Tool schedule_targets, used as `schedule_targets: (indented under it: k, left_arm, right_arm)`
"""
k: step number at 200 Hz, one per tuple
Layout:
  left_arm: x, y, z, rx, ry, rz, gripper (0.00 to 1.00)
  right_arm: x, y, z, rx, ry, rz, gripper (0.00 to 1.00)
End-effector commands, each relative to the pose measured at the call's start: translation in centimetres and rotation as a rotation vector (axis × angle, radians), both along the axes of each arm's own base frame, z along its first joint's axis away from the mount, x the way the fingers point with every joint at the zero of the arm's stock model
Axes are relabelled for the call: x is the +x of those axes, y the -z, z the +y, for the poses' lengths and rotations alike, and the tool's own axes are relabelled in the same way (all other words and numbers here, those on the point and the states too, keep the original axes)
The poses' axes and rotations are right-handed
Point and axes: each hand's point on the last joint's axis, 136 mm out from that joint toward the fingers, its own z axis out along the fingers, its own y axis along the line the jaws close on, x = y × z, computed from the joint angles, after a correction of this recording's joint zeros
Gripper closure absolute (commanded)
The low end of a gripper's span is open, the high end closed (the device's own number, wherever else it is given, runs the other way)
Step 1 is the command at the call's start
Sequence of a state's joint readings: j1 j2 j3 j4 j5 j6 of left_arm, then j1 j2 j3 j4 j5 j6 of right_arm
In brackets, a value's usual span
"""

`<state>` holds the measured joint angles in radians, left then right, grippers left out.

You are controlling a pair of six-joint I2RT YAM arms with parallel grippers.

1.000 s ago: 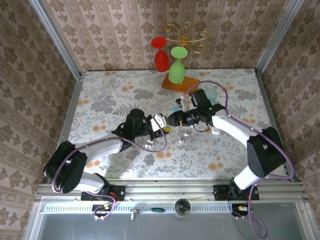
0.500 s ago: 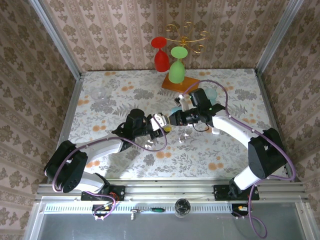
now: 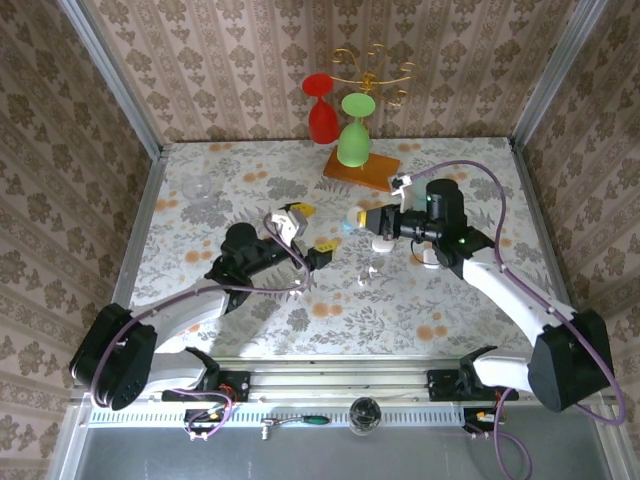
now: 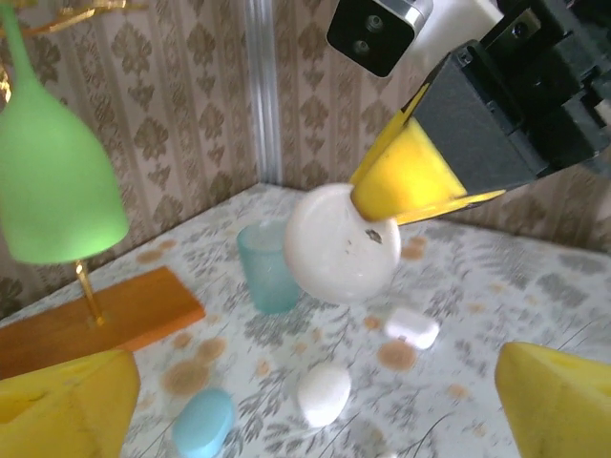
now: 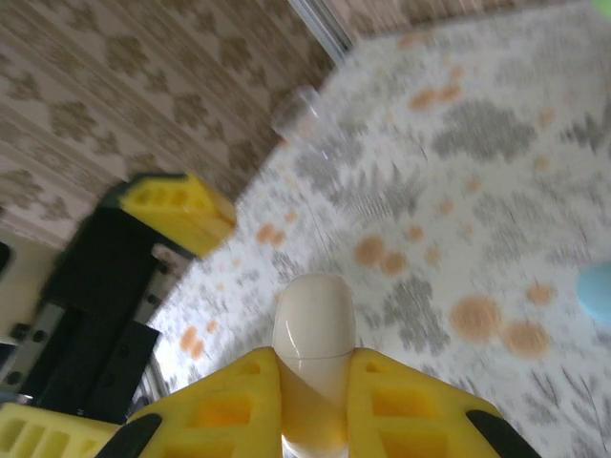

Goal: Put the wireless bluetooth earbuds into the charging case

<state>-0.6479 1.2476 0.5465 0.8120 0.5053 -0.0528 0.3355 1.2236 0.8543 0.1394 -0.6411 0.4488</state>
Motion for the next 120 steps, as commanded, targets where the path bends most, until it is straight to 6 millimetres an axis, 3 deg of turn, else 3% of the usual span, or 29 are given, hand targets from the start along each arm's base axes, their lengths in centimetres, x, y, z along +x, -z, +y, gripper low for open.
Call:
schedule_targets:
  k: [1,45,120]
  left_arm:
    - [-2.0,-3.3,-0.4,-0.144,0.125,0.060,0.09]
    - [-3.3,-6.0,-1.4,-0.279,0.273,0.070,0.26]
    - [-4.6,-9.0,-3.1,-0.329,0.360,-0.007,0.39]
  right_arm:
    - [-1.4,-5.6,0.3,0.129,-0.066,-0.213,0.82]
    - [-4.1,-9.4,1.2,0.260,-0.207,-0.306,0.83]
    - [-5.6,-10.0,2.1,0.294,-0.283,-0.353,0.84]
